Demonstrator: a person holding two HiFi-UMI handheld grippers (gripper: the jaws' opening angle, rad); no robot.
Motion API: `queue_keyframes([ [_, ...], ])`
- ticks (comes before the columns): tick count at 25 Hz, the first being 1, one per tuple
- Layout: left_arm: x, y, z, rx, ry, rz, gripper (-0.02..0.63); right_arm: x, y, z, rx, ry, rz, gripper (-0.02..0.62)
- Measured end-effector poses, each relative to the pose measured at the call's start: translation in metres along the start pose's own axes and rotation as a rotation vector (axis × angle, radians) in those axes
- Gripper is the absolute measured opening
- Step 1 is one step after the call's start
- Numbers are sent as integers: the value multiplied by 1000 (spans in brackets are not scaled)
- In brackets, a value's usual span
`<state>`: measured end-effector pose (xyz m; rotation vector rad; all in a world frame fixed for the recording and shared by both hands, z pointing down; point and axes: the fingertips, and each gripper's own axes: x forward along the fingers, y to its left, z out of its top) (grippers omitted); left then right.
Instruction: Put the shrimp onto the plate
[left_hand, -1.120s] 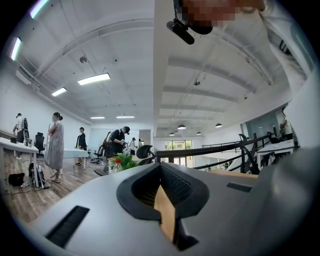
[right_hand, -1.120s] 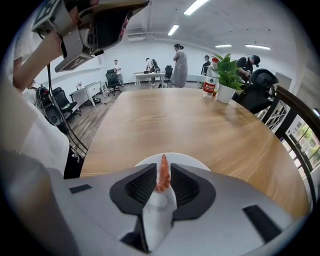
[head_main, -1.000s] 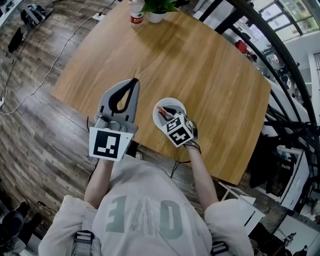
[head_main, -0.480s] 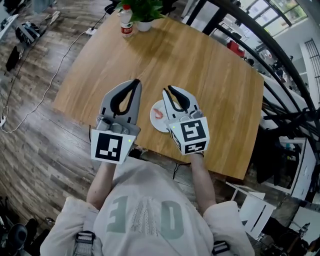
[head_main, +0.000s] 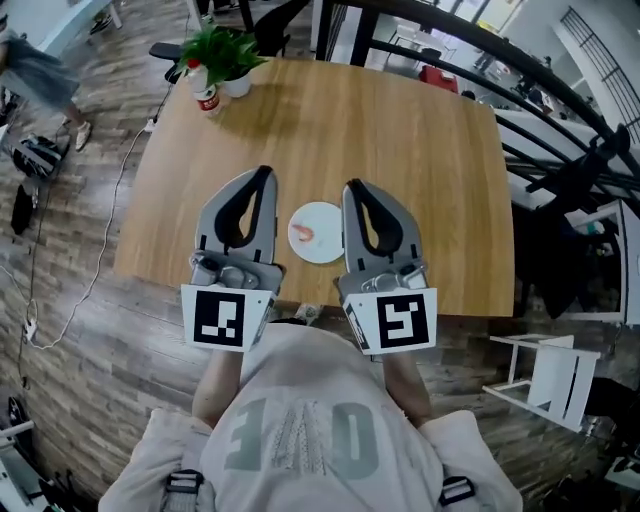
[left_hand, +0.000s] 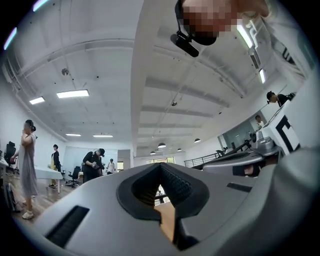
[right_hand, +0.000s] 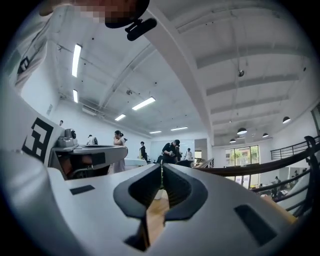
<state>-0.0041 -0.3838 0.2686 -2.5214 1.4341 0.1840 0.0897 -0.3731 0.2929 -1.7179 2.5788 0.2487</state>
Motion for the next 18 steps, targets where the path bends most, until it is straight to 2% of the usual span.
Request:
queue_keyframes([
  [4,3,-14,13,14,-40,-37,9,-21,-14,3,-12,6,-59,29],
  [9,4,-27,16,20,-43,-66,9,-39,-27,-7,-6,36,-114,28],
  [18,10,-35,15,45,-35,-84,9,-43,-34,-13,19,46,-123,28],
])
